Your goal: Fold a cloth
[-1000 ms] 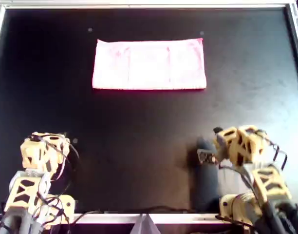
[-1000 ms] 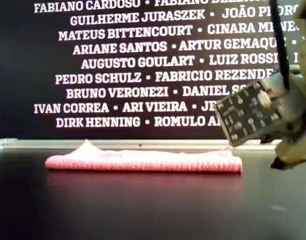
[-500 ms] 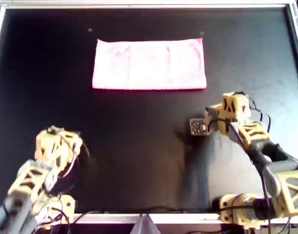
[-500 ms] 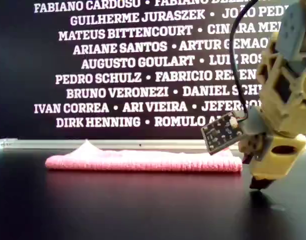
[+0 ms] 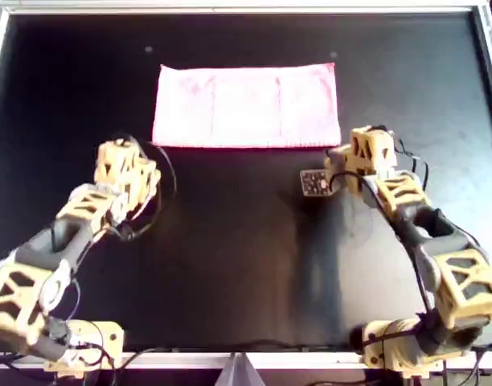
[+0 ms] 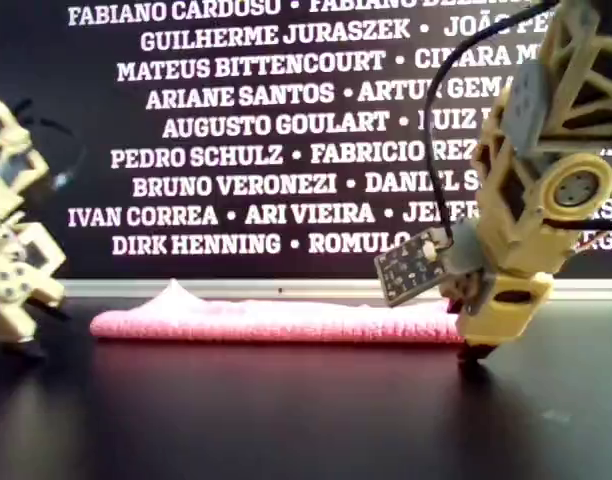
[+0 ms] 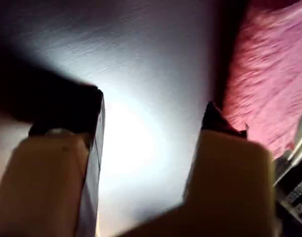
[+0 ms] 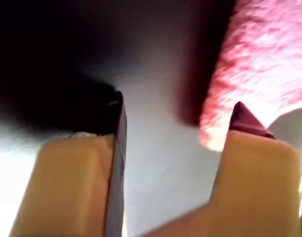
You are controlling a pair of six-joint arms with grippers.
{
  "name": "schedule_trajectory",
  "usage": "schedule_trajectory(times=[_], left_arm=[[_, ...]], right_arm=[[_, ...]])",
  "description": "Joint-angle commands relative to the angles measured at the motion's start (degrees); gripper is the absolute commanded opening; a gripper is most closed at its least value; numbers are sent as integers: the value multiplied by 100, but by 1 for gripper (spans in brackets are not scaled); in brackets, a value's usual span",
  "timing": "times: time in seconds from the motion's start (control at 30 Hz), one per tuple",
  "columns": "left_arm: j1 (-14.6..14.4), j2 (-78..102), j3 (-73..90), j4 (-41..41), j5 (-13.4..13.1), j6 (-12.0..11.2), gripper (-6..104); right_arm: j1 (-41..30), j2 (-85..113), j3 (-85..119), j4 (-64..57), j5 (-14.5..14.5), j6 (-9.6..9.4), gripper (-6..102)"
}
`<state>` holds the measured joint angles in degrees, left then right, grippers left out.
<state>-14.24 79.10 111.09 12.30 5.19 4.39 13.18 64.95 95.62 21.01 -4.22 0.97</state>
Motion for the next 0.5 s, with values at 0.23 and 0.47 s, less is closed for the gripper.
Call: schedule_trajectory(times=[0.23,0.47], left_arm=[[-141,-1802,-2364,-123,9,18,71],[-132,-2575,-3375,-123,9,18,70]], right_arm=[[35,-580,-1371,-211,-44,-18,85],[35,-888,-1872,-211,-44,-18,85]])
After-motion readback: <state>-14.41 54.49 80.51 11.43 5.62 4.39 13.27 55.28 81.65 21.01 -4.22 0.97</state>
